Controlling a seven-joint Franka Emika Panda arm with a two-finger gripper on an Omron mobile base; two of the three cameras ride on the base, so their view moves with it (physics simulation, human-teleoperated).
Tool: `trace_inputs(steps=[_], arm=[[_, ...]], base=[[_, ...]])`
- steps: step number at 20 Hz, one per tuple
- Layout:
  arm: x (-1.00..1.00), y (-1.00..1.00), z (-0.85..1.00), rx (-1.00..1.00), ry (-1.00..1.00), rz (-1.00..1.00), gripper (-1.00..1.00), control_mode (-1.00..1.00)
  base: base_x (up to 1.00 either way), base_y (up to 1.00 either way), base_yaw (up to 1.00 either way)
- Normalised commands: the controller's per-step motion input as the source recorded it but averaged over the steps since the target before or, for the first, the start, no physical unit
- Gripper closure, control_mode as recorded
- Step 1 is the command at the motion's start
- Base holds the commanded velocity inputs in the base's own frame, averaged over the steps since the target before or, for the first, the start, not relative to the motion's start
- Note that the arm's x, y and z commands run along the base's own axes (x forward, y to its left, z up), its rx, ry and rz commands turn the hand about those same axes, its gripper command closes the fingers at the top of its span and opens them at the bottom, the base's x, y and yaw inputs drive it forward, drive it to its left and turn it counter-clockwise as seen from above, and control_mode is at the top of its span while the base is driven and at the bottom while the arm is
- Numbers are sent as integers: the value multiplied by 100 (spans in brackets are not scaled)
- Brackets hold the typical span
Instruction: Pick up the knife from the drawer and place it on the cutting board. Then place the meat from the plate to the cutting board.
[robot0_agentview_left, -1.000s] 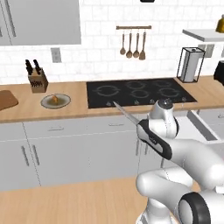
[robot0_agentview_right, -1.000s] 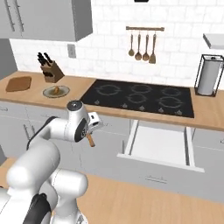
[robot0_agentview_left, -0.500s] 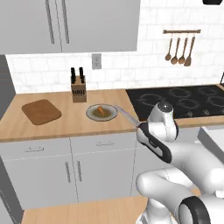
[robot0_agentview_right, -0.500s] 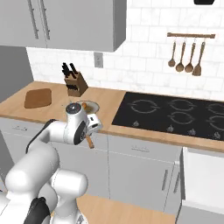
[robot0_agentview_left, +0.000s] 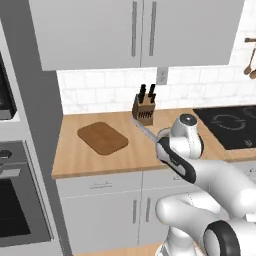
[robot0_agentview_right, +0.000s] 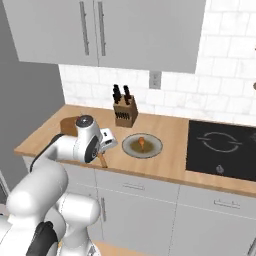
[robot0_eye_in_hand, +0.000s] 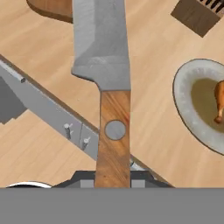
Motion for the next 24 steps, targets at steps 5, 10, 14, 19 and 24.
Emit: trace_inputs(steps=[5, 10, 14, 19, 24], arm=[[0, 0, 0, 0, 0, 0, 100, 100], [0, 0, 0, 0, 0, 0, 100, 100], [30, 2, -33, -13, 18, 0, 100, -100], [25, 35, -35, -15, 21, 0, 100, -100], [43, 34, -6, -5, 8, 0, 100, -100]], base=[[75, 63, -3], [64, 13, 0], [0, 0, 0], [0, 0, 0], [0, 0, 0]])
